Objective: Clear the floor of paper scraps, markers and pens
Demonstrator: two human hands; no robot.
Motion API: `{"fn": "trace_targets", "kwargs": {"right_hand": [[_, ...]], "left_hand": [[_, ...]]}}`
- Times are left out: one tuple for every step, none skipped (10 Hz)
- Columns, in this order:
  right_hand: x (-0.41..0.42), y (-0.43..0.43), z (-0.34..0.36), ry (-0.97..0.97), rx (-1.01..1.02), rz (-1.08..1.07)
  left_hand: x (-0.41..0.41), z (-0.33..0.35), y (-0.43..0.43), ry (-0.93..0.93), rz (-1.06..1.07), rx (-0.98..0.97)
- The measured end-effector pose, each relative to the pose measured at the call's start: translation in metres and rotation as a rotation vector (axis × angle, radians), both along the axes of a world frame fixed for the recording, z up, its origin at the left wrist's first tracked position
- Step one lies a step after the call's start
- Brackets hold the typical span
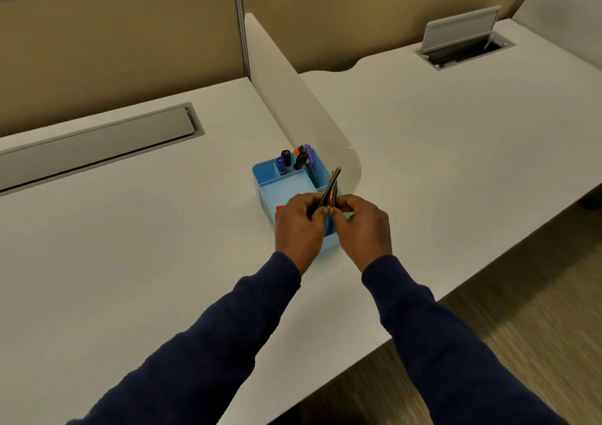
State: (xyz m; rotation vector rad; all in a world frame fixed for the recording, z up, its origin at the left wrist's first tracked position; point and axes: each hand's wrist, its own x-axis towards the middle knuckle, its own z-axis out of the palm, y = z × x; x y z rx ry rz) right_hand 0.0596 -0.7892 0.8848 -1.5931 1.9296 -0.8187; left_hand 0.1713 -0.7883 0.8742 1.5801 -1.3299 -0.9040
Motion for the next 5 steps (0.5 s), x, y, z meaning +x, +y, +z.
{"fn": "trace_targets", "kwargs": {"right_hand": [[0.001, 0.002, -0.001, 0.007, 0.016, -0.019], [0.002, 0.006, -0.004, 0.008, 0.024, -0.041], [0.002, 0.010, -0.001, 0.005, 0.022, -0.052], [0.001, 0.020, 0.004, -0.021, -0.006, -0.055], [-0.002, 0.030, 0.007, -0.042, -0.046, -0.068]], "left_hand": [[0.002, 0.000, 0.002, -0.017, -0.028, -0.009], [0.003, 0.000, 0.004, -0.030, -0.049, -0.012], [0.004, 0.004, 0.007, -0.016, -0.057, -0.006], [0.008, 0.004, 0.013, -0.014, -0.057, -0.008], [0.011, 0.004, 0.023, -0.042, -0.030, -0.006]]}}
